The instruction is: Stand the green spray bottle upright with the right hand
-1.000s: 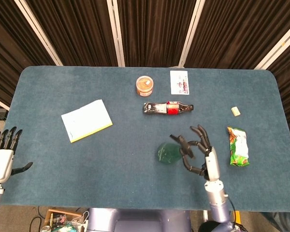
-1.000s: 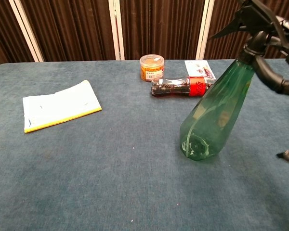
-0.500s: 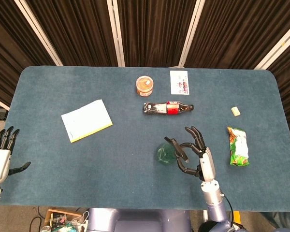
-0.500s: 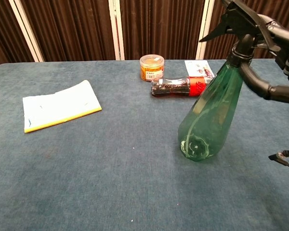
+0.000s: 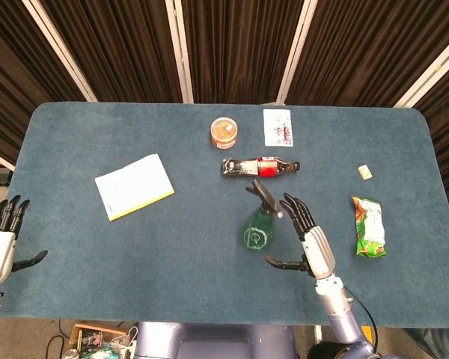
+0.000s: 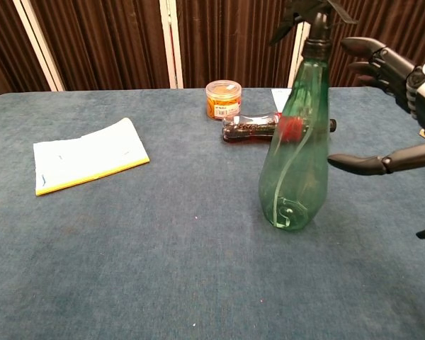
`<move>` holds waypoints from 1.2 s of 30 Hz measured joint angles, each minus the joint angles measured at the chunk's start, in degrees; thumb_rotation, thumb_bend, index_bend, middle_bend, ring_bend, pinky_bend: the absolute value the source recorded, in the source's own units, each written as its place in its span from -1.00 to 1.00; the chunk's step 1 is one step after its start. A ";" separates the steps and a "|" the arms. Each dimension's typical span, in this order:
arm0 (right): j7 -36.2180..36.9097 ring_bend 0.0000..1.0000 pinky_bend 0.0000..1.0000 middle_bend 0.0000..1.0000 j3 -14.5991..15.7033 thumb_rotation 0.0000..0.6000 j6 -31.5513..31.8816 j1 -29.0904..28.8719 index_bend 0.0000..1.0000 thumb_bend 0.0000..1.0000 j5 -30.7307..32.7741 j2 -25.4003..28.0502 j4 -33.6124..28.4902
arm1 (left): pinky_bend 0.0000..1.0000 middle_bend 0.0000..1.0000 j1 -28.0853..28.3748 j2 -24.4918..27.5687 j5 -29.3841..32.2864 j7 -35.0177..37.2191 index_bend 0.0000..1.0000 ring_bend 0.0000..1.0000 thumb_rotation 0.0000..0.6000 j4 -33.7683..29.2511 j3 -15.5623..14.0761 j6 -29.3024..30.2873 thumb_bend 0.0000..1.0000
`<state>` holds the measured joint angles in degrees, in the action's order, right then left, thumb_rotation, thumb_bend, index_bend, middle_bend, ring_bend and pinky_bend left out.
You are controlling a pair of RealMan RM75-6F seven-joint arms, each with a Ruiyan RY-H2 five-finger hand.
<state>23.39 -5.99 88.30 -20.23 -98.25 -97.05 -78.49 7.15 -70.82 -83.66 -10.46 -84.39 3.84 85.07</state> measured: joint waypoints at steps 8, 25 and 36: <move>-4.50 -1.00 -1.00 -1.00 0.03 1.00 -0.41 0.40 -1.00 -0.71 0.70 4.42 -5.74 | -0.91 -1.00 -0.36 0.23 -0.44 0.44 -1.00 -1.00 1.00 -0.19 -0.08 0.81 -0.98; -15.36 -1.00 -1.00 -1.00 3.82 1.00 -2.34 4.40 -1.00 -0.66 3.44 19.13 -9.53 | -0.91 -1.00 -1.11 0.51 -1.48 0.13 -1.00 -1.00 1.00 -0.81 -0.49 2.34 -0.98; -38.48 -1.00 -1.00 -1.00 6.07 1.00 -5.00 11.38 -1.00 -0.65 17.33 26.50 -10.57 | -0.91 -1.00 -1.93 0.64 -2.79 0.15 -1.00 -1.00 1.00 -1.26 -0.42 4.88 -0.98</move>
<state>-15.09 0.07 83.30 -8.86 -80.93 -70.55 -89.07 5.22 -70.19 -86.45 -10.31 -85.66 3.42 89.95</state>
